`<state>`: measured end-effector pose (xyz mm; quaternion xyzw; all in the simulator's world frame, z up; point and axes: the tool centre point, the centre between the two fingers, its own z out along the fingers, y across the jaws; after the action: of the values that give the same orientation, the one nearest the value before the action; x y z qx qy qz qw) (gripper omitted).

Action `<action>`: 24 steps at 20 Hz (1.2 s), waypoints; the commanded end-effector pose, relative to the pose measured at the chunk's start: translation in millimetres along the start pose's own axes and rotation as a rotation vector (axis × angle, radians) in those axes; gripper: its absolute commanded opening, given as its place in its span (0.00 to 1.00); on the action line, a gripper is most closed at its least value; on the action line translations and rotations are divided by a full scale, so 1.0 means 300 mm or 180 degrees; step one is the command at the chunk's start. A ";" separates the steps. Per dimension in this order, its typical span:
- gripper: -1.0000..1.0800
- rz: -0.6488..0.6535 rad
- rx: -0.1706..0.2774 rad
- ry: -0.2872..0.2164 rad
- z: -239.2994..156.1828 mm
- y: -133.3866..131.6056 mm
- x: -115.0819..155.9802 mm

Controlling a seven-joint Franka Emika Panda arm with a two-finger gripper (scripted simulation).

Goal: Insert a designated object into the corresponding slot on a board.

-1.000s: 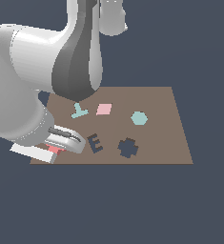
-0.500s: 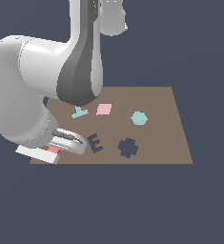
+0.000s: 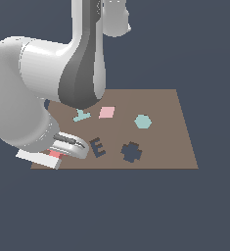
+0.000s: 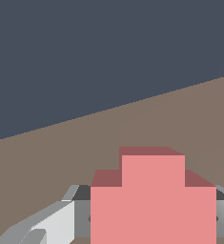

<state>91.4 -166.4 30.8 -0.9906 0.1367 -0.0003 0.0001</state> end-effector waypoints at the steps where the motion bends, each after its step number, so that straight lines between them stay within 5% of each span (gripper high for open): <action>1: 0.00 -0.0022 0.0000 0.0000 0.000 -0.004 0.002; 11: 0.00 -0.0508 0.0000 0.0000 -0.004 -0.078 0.037; 24: 0.00 -0.1892 0.0000 0.0001 -0.014 -0.310 0.072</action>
<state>134.8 -91.3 34.3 -0.9913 -0.1320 -0.0001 0.0001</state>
